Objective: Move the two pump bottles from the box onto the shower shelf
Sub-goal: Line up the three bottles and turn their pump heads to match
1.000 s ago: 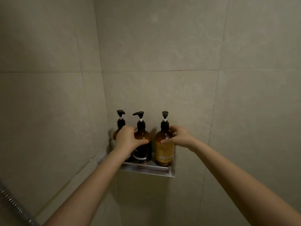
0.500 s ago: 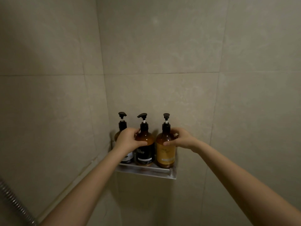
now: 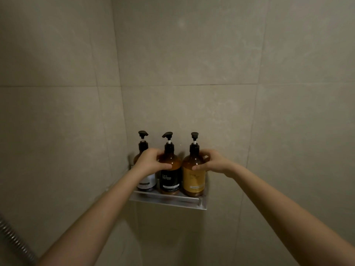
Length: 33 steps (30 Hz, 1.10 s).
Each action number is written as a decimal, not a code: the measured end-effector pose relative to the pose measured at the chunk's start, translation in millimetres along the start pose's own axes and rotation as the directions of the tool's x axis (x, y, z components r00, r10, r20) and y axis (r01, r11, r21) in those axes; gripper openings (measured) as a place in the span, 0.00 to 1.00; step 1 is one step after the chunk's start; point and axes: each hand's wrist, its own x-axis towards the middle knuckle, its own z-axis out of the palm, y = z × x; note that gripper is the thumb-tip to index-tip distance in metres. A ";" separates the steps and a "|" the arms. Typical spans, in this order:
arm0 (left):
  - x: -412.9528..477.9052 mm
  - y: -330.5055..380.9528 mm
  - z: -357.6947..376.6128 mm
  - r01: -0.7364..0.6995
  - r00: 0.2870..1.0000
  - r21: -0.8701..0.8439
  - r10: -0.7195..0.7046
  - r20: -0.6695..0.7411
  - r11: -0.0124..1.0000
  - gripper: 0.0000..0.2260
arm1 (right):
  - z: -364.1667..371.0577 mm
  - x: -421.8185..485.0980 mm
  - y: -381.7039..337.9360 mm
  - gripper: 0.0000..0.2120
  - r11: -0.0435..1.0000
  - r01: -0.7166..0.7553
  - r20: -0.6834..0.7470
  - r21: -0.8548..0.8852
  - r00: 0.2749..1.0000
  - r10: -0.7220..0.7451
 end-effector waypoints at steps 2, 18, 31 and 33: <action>1.3 -1.3 -0.5 0.000 1.000 -0.014 0.000 0.006 1.000 0.14 | -0.2 -1.0 0.5 0.23 1.000 0.008 -0.004 0.003 1.000 -0.008; -19.9 -11.4 -41.3 -0.012 0.974 0.022 0.017 -0.225 1.000 0.12 | 4.5 -0.2 5.3 0.20 0.996 0.069 -0.050 0.052 0.997 -0.066; -13.0 -51.1 -38.7 0.179 0.976 -0.253 -0.205 -0.079 0.951 0.30 | 5.7 3.3 7.3 0.26 0.999 0.035 -0.067 0.031 0.997 -0.033; -12.1 -54.1 -36.3 0.180 0.969 -0.277 -0.218 -0.115 0.944 0.28 | 6.2 2.7 8.4 0.27 0.999 0.034 -0.076 0.040 0.997 -0.031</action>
